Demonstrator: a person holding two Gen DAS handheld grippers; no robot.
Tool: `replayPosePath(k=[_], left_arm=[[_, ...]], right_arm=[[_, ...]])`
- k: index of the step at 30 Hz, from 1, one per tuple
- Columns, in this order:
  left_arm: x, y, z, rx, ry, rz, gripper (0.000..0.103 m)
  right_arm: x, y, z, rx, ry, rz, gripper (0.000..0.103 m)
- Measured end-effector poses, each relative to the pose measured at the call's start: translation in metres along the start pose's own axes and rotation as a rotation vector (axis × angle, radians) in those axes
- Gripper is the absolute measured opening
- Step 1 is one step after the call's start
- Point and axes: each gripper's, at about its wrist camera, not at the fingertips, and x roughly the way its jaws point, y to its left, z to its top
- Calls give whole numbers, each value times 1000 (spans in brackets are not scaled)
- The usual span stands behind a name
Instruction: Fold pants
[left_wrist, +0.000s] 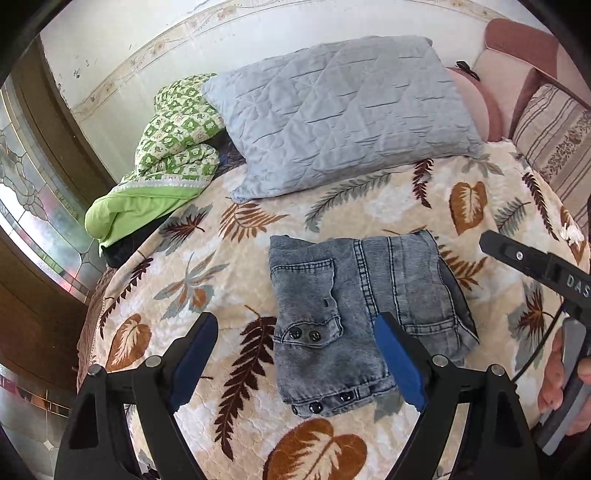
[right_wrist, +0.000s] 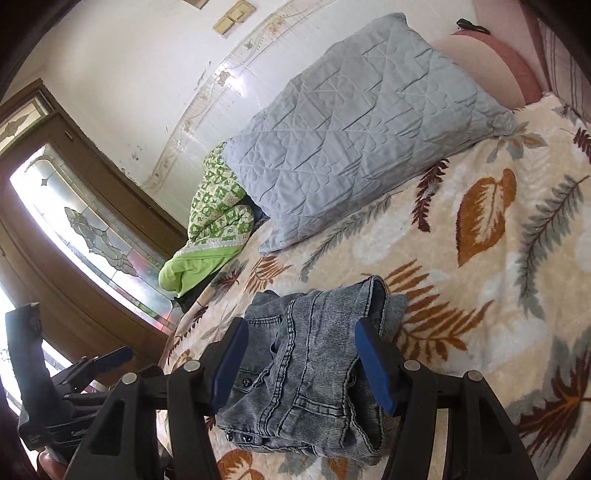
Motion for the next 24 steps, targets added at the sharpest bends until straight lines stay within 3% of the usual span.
replayPosePath(k=[15, 24], left_arm=[[-12, 29, -23, -55, 25, 27, 87], [14, 29, -42, -42, 69, 37, 87]], right_arm=[[-28, -24, 4, 38, -53, 19, 64], [-28, -23, 1, 59, -48, 45, 67]])
